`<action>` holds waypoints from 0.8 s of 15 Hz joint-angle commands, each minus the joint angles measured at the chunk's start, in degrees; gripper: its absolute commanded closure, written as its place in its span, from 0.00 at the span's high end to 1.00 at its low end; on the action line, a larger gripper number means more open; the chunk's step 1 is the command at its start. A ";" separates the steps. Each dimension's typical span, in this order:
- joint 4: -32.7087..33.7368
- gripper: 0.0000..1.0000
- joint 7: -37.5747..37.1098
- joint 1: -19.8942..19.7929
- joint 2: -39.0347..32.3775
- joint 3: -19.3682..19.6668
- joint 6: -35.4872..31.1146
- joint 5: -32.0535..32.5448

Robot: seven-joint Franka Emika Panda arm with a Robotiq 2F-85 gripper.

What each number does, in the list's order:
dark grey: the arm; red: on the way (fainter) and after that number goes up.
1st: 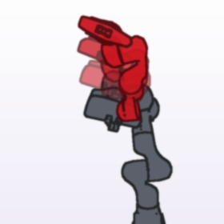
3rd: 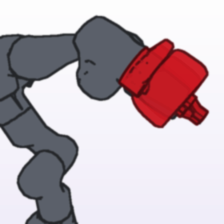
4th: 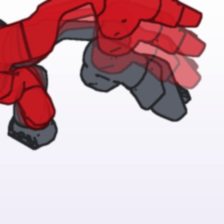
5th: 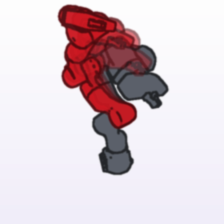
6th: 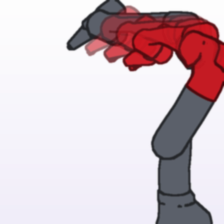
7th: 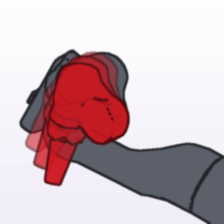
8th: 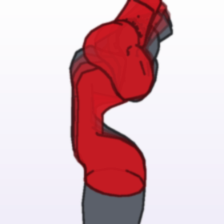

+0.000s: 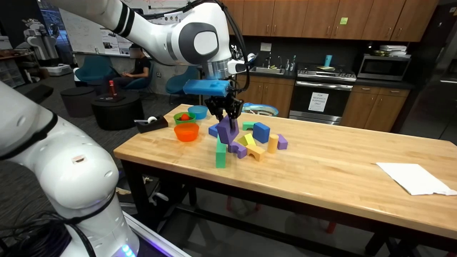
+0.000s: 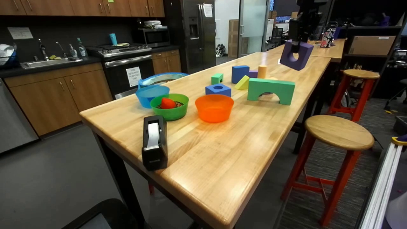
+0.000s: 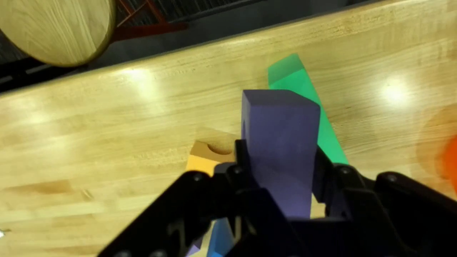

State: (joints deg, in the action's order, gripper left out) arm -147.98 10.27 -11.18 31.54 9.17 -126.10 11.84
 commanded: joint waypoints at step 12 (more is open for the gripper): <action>-1.23 0.16 35.23 7.40 -2.19 3.73 -0.37 3.71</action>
State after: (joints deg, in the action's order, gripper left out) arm -149.63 41.46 -4.40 30.00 12.64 -126.21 13.62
